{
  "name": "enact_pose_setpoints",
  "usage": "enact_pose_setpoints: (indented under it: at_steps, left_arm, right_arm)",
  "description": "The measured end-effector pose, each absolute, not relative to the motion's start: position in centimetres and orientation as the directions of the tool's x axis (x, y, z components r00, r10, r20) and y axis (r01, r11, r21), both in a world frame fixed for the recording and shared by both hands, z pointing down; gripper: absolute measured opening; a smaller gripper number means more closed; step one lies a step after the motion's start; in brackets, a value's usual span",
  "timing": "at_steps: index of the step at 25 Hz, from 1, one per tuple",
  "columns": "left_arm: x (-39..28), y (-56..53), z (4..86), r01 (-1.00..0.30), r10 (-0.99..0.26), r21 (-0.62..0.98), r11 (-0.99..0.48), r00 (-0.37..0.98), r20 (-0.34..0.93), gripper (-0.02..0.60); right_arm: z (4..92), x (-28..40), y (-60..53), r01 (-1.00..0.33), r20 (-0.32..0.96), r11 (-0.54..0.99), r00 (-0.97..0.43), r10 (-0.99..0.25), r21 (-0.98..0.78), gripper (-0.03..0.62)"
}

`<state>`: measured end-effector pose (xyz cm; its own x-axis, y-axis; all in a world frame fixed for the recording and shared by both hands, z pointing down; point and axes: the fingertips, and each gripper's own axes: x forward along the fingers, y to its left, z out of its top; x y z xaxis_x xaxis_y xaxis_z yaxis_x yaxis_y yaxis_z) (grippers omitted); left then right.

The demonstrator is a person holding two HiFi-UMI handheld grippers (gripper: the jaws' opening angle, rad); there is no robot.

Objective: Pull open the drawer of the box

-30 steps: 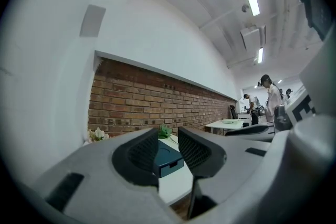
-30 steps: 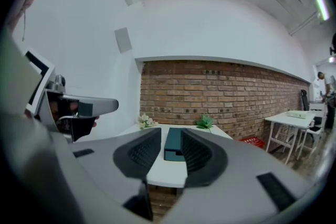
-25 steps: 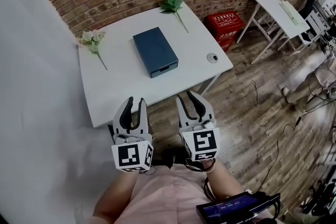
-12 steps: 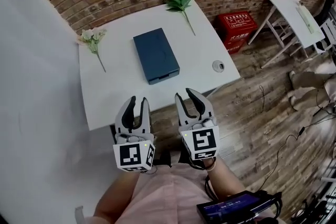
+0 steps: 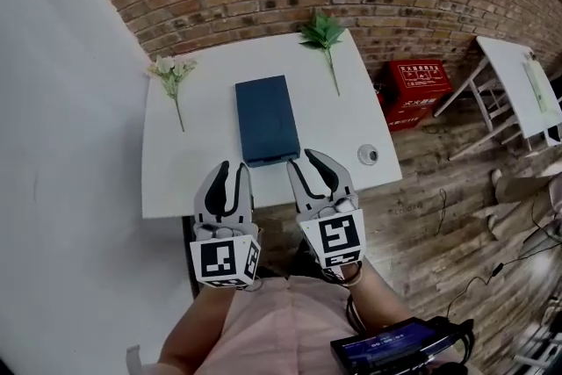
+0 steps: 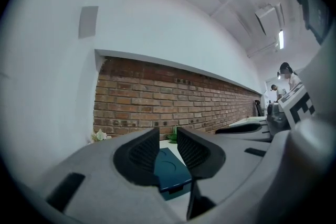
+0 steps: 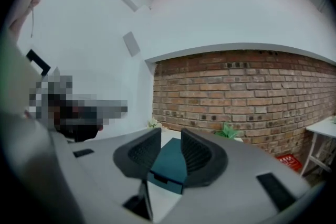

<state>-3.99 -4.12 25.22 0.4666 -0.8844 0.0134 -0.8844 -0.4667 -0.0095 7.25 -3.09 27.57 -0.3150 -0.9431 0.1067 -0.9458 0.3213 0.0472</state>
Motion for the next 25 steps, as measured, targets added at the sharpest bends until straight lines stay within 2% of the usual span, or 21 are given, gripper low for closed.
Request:
enact_pose_setpoints:
  at_steps: [10, 25]
  left_arm:
    - [-5.7, -6.0, 24.7, -0.939, -0.939, 0.016, -0.344, 0.343, -0.017, 0.097]
    - [-8.6, -9.5, 29.5, -0.948, -0.947, 0.091, -0.305, 0.312, 0.078, 0.084]
  right_arm:
    - [27.0, 5.3, -6.0, -0.876, 0.098, 0.472, -0.464, -0.88, 0.094, 0.126]
    - [31.8, 1.3, -8.8, -0.789, 0.209, 0.605, -0.577, -0.789, 0.108, 0.159]
